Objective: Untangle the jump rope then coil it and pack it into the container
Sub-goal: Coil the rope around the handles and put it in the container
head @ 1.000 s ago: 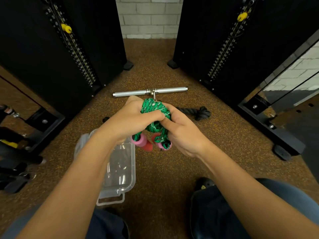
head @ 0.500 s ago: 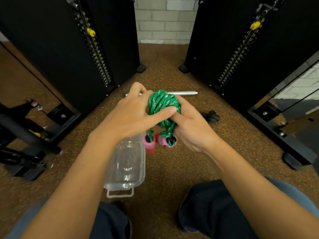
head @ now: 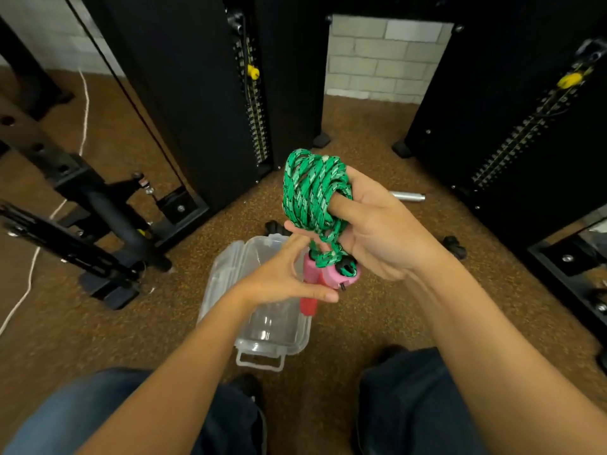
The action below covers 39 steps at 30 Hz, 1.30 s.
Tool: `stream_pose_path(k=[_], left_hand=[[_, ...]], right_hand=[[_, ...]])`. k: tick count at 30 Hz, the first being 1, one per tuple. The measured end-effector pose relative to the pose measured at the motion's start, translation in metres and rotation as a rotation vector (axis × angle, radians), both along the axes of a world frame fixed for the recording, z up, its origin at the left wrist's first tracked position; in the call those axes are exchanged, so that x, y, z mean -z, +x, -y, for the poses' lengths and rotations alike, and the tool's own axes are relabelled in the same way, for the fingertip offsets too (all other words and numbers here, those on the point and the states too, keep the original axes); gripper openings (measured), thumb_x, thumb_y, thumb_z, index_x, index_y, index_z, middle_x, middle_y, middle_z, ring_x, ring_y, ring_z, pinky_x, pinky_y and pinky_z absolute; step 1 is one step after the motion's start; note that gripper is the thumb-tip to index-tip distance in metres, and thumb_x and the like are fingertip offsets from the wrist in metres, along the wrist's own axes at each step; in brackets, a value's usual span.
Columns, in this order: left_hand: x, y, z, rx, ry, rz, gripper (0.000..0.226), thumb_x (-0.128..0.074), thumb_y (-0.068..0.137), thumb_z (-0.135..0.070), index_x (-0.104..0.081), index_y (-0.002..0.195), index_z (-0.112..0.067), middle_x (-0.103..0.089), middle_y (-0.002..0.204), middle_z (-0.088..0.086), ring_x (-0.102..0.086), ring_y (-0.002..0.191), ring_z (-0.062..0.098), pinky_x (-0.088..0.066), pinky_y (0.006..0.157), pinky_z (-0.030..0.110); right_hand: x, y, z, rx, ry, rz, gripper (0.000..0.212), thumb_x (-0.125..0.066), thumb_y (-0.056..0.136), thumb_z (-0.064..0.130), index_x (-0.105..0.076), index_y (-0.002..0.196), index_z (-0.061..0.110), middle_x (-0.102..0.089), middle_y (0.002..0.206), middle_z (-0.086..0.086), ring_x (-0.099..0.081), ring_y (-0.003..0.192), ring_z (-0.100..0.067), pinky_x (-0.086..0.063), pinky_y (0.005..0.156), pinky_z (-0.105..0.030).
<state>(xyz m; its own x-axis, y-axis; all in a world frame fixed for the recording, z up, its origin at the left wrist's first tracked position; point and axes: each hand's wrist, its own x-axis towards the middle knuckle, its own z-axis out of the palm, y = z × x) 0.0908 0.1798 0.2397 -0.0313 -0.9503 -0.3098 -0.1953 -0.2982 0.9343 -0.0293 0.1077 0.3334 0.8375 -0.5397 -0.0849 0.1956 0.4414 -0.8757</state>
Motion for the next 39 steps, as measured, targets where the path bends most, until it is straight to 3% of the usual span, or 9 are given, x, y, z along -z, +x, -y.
stream_pose_path(k=[4,8,15,20,22,25,31,35,39], left_hand=[[0.018,0.010,-0.016,-0.094,0.087,-0.105,0.074,-0.085,0.057,-0.025,-0.044,0.118,-0.033,-0.059,0.116,-0.014,-0.059,0.104,-0.005,-0.045,0.100,0.029],[0.035,0.015,-0.029,-0.239,0.028,-0.208,0.093,-0.089,0.050,-0.023,-0.037,0.127,-0.027,-0.056,0.122,-0.005,-0.059,0.106,0.000,-0.049,0.088,0.020],[0.058,0.036,-0.042,-0.407,0.112,-0.186,0.046,-0.080,0.067,-0.010,-0.060,0.105,0.006,-0.060,0.102,0.038,-0.056,0.085,0.031,-0.044,0.079,0.043],[0.084,0.060,-0.044,-0.391,0.222,-0.127,0.012,-0.072,0.076,-0.007,-0.065,0.082,-0.014,-0.068,0.073,-0.005,-0.064,0.070,0.002,-0.050,0.069,0.016],[0.094,0.069,-0.040,-0.374,0.272,-0.086,0.012,-0.076,0.074,-0.014,-0.066,0.075,-0.021,-0.068,0.067,-0.009,-0.064,0.065,0.002,-0.051,0.067,0.019],[0.111,0.079,-0.031,-0.346,0.320,-0.085,0.015,-0.076,0.074,-0.013,-0.065,0.077,-0.023,-0.068,0.065,-0.010,-0.063,0.062,0.000,-0.051,0.060,0.014],[0.163,0.086,-0.004,-0.147,0.567,0.028,0.051,-0.081,0.065,-0.037,-0.058,0.106,-0.016,-0.067,0.099,0.005,-0.064,0.089,0.015,-0.054,0.080,0.029],[0.196,0.085,0.016,-0.213,0.668,0.002,0.054,-0.079,0.071,-0.024,-0.045,0.110,-0.008,-0.056,0.094,0.001,-0.056,0.081,0.012,-0.047,0.058,0.017],[0.234,0.090,0.023,-0.191,0.741,0.106,0.080,-0.085,0.058,-0.038,-0.046,0.121,-0.008,-0.059,0.116,0.007,-0.057,0.100,0.022,-0.049,0.088,0.037]], right_hand=[[-0.001,0.017,0.003,-0.033,0.113,0.086,0.030,-0.032,0.096,-0.002,-0.052,0.111,0.015,-0.064,0.106,-0.005,-0.066,0.092,-0.016,-0.054,0.087,-0.040],[0.023,0.049,0.000,-0.001,0.385,0.135,0.030,-0.030,0.097,-0.003,-0.048,0.119,0.003,-0.061,0.109,-0.013,-0.062,0.096,-0.022,-0.054,0.084,-0.043],[0.077,0.089,0.006,0.097,0.609,0.051,0.024,-0.029,0.097,-0.003,-0.051,0.107,-0.001,-0.060,0.103,-0.016,-0.059,0.095,-0.025,-0.050,0.085,-0.048],[0.144,0.097,0.039,0.185,0.056,-0.462,0.027,-0.035,0.097,0.001,-0.045,0.121,0.006,-0.060,0.112,-0.015,-0.060,0.100,-0.026,-0.050,0.091,-0.044],[0.182,0.096,0.051,0.129,-0.287,-0.735,0.025,-0.042,0.094,0.005,-0.046,0.119,0.010,-0.059,0.119,-0.018,-0.057,0.110,-0.032,-0.044,0.100,-0.050],[0.225,0.094,0.056,-0.041,-0.550,-0.982,0.032,-0.044,0.094,0.008,-0.044,0.126,0.006,-0.057,0.119,-0.013,-0.053,0.113,-0.027,-0.041,0.100,-0.037],[0.277,0.109,0.056,-0.282,-0.587,-1.139,0.039,-0.037,0.097,0.007,-0.029,0.135,0.002,-0.050,0.126,-0.023,-0.051,0.113,-0.034,-0.043,0.085,-0.032],[0.303,0.119,0.066,-0.332,-0.580,-1.197,0.045,-0.035,0.096,0.002,-0.022,0.139,0.005,-0.045,0.130,-0.022,-0.047,0.117,-0.032,-0.036,0.079,-0.026],[0.331,0.128,0.075,-0.396,-0.591,-1.292,0.052,-0.038,0.094,0.000,-0.018,0.142,0.004,-0.044,0.133,-0.023,-0.047,0.120,-0.033,-0.040,0.086,-0.032]])
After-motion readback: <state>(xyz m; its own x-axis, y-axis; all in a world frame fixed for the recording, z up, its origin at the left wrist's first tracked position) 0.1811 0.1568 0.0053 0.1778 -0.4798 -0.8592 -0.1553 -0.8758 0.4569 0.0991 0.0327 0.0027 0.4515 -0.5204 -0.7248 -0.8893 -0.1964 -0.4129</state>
